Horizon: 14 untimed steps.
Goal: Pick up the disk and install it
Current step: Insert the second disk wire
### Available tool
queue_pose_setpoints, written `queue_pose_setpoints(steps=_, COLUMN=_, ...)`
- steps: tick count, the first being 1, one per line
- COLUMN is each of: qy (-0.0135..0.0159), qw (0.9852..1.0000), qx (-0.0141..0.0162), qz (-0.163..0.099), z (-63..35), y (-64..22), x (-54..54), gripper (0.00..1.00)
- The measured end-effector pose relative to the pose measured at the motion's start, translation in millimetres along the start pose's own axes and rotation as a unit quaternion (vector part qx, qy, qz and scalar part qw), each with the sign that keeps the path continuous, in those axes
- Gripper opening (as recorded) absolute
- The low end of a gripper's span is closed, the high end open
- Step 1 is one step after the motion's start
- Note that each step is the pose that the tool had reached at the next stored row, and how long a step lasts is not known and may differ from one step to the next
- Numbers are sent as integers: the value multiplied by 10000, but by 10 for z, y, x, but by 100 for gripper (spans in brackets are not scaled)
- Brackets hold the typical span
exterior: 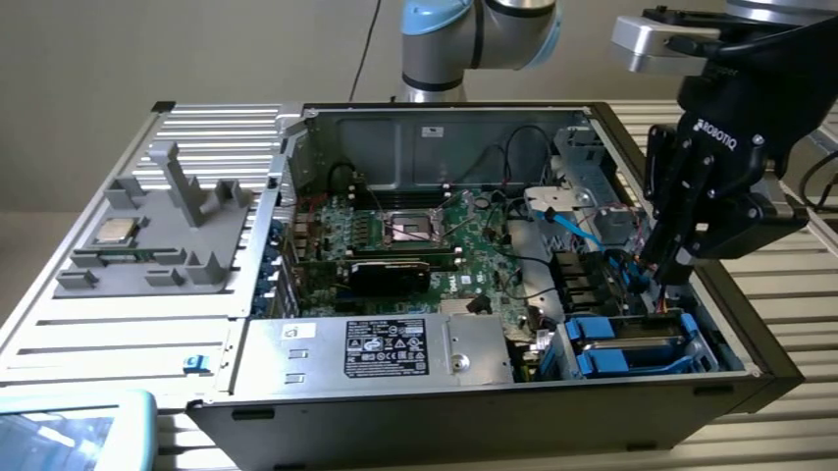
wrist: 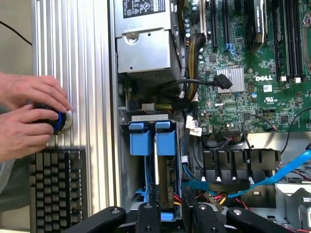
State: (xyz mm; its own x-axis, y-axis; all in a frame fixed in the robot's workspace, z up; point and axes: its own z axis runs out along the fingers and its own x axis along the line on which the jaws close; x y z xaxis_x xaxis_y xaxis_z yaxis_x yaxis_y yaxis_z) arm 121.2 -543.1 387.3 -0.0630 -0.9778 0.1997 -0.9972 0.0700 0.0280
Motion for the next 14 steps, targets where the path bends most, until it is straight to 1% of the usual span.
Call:
queue_pose_setpoints(steps=2, qy=-3, qw=10000, qx=0, qz=-1, z=2, y=47, x=3, gripper=31)
queue_pose_setpoints(steps=3, qy=-13, qw=10000, qx=-1, qz=-1, z=2, y=57, x=4, gripper=31)
queue_pose_setpoints(steps=4, qy=-51, qw=10000, qx=-3, qz=-2, z=3, y=56, x=4, gripper=31)
queue_pose_setpoints(steps=5, qy=-116, qw=9999, qx=-12, qz=-6, z=5, y=56, x=5, gripper=31)
queue_pose_setpoints(steps=6, qy=-172, qw=9998, qx=-21, qz=-9, z=9, y=56, x=7, gripper=31)
queue_pose_setpoints(steps=7, qy=-206, qw=9998, qx=-24, qz=-6, z=15, y=56, x=10, gripper=31)
queue_pose_setpoints(steps=8, qy=-233, qw=9997, qx=-28, qz=7, z=23, y=55, x=15, gripper=31)
queue_pose_setpoints(steps=9, qy=-236, qw=9997, qx=-32, qz=23, z=33, y=55, x=20, gripper=31)
queue_pose_setpoints(steps=11, qy=-236, qw=9997, qx=-53, qz=32, z=55, y=52, x=30, gripper=31)
queue_pose_setpoints(steps=12, qy=-240, qw=9997, qx=-67, qz=30, z=65, y=52, x=31, gripper=31)
queue_pose_setpoints(steps=14, qy=-250, qw=9996, qx=-109, qz=27, z=78, y=51, x=35, gripper=31)
